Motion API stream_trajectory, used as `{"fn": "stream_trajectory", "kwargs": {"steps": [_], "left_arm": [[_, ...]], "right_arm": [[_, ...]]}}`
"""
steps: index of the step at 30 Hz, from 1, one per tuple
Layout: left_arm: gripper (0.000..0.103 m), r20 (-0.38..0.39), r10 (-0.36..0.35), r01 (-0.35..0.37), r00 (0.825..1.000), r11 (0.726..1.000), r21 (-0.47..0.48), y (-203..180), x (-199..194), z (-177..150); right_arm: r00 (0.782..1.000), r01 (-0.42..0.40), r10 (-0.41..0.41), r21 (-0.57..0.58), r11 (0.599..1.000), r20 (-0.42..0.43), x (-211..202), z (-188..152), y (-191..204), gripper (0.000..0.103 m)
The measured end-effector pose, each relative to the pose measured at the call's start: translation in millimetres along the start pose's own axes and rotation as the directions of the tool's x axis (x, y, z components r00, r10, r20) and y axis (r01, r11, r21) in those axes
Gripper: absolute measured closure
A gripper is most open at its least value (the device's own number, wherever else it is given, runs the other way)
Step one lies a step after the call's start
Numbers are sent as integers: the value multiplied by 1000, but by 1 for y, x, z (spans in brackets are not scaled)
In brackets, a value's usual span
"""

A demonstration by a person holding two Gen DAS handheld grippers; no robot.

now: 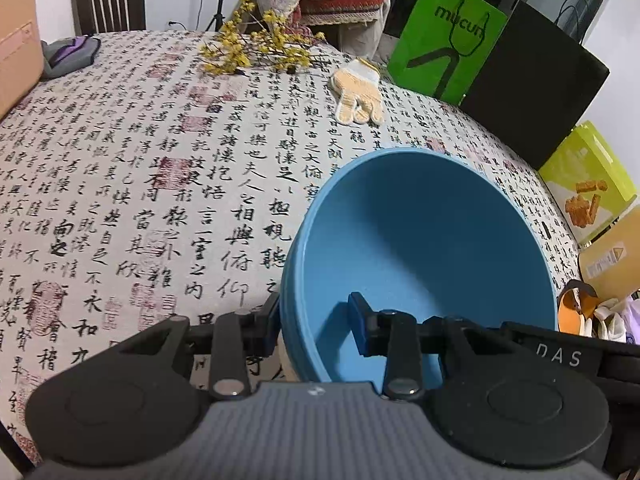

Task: Organize plates and bowls
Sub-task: 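Carry the blue bowl stack with both grippers toward the cream plates, then lower the blue bowl stack onto the cream plate stack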

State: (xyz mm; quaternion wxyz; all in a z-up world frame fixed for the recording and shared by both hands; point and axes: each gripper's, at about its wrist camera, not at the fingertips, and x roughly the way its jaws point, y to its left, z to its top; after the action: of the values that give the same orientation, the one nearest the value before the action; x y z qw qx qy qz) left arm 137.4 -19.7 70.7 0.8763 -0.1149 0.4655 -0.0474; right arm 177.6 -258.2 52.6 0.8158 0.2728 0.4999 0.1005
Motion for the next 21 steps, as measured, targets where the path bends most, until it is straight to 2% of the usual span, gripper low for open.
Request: {"fn": "stream_trajectory", "kwargs": {"steps": [21], "left_arm": [[68, -62, -46, 46, 997, 999, -8, 1, 30, 2]], "right_arm": [[998, 67, -67, 4, 998, -21, 18, 8, -15, 66]]}}
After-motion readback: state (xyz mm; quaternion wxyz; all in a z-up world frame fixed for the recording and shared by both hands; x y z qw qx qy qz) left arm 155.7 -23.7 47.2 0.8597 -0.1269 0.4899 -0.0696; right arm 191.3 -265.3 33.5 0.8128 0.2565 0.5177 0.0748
